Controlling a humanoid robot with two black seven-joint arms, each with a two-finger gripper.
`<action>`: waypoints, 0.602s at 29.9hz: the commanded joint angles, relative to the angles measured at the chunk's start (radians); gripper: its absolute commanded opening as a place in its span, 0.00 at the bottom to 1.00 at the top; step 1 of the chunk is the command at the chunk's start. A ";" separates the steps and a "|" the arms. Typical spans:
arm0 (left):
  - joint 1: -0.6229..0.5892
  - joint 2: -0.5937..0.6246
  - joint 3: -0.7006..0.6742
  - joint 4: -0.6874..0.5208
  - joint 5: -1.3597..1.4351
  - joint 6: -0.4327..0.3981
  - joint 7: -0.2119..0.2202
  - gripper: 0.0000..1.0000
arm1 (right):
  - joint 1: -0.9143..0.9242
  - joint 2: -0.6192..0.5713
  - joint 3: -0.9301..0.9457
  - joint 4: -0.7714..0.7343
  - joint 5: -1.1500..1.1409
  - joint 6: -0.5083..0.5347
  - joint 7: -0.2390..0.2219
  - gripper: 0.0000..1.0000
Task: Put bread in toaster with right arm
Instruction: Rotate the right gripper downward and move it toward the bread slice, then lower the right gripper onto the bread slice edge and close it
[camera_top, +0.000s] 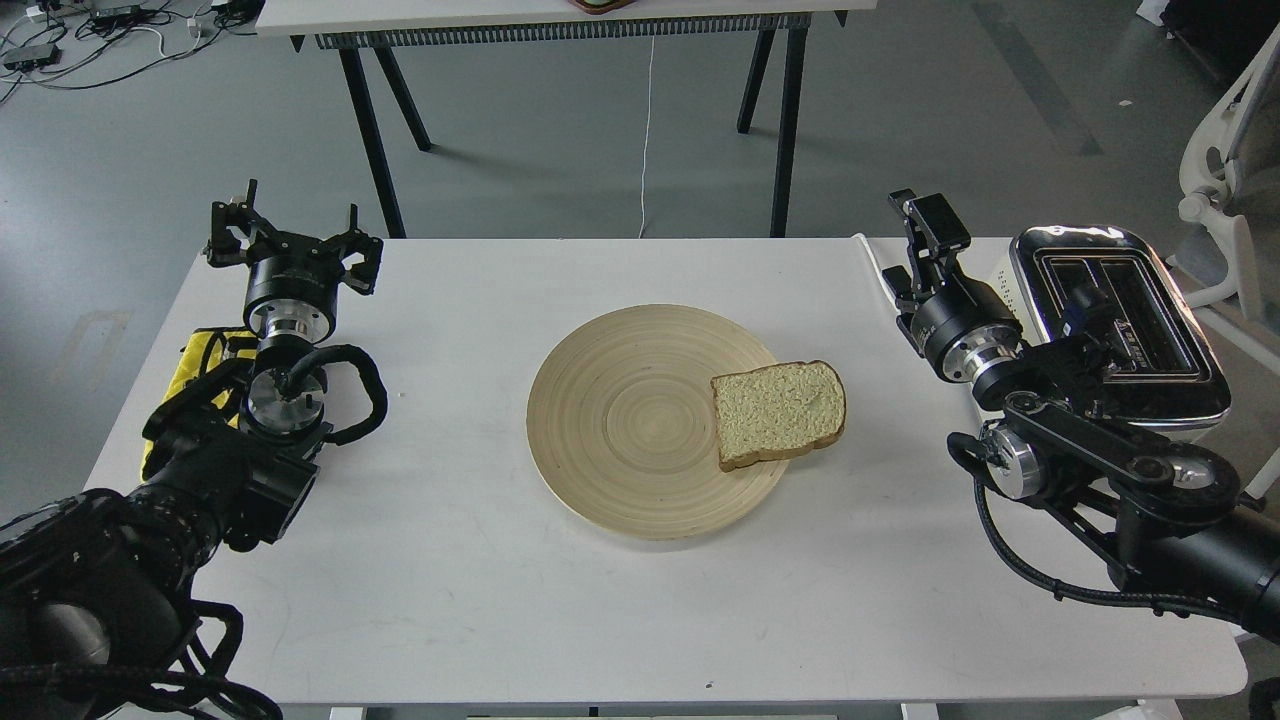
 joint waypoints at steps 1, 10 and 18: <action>0.000 0.000 0.000 0.000 0.000 0.000 0.000 1.00 | -0.040 -0.004 -0.012 0.008 -0.024 -0.014 0.002 0.99; -0.001 0.000 0.000 0.000 0.000 0.000 0.000 1.00 | -0.102 -0.016 -0.021 0.008 -0.069 -0.037 0.000 0.99; 0.000 0.000 0.000 0.000 0.000 0.000 0.000 1.00 | -0.122 0.002 -0.107 -0.005 -0.087 -0.041 0.000 0.99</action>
